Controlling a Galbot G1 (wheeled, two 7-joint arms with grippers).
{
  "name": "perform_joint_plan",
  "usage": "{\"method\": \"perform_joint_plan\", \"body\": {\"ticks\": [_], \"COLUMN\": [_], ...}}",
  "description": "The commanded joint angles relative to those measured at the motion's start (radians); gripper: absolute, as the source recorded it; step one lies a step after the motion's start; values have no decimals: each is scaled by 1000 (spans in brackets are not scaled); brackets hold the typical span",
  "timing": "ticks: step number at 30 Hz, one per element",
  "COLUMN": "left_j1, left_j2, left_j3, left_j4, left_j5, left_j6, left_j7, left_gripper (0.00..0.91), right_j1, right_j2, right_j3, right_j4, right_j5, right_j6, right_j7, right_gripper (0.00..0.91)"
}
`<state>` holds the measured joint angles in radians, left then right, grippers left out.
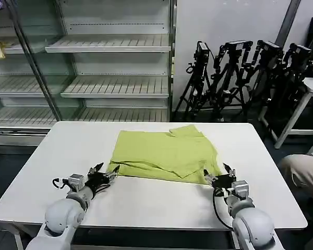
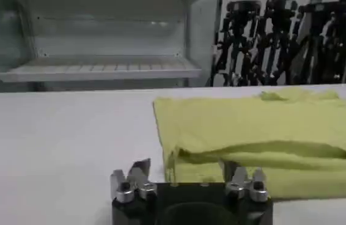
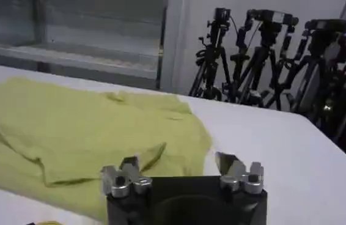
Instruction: Fold and organize the clothes.
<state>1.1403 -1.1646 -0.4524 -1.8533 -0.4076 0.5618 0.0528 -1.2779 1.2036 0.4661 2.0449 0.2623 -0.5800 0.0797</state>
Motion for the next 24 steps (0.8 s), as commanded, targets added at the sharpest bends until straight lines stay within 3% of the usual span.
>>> {"method": "perform_joint_plan", "body": {"ticks": [1,5,24], "left_j1": [36,36,43], "left_j2": [3,4,0], "left_j3": [-1,1,8], "left_j4": [-22,-5,-14], "left_j5": [28,38,42], "left_j6": [17,17,16], "left_j7": [9,13,35], "left_gripper": [40,20,20], "right_j1": [-110,-99,-100], "right_j2": [-12,-13,-29], "right_j3": [43,57,48], "right_j4": [52,16,8], "right_j5": [31,90,107], "right_j6": [-1,-4,-4], "right_j7": [7,23,-12], "right_gripper": [0,0,0]}}
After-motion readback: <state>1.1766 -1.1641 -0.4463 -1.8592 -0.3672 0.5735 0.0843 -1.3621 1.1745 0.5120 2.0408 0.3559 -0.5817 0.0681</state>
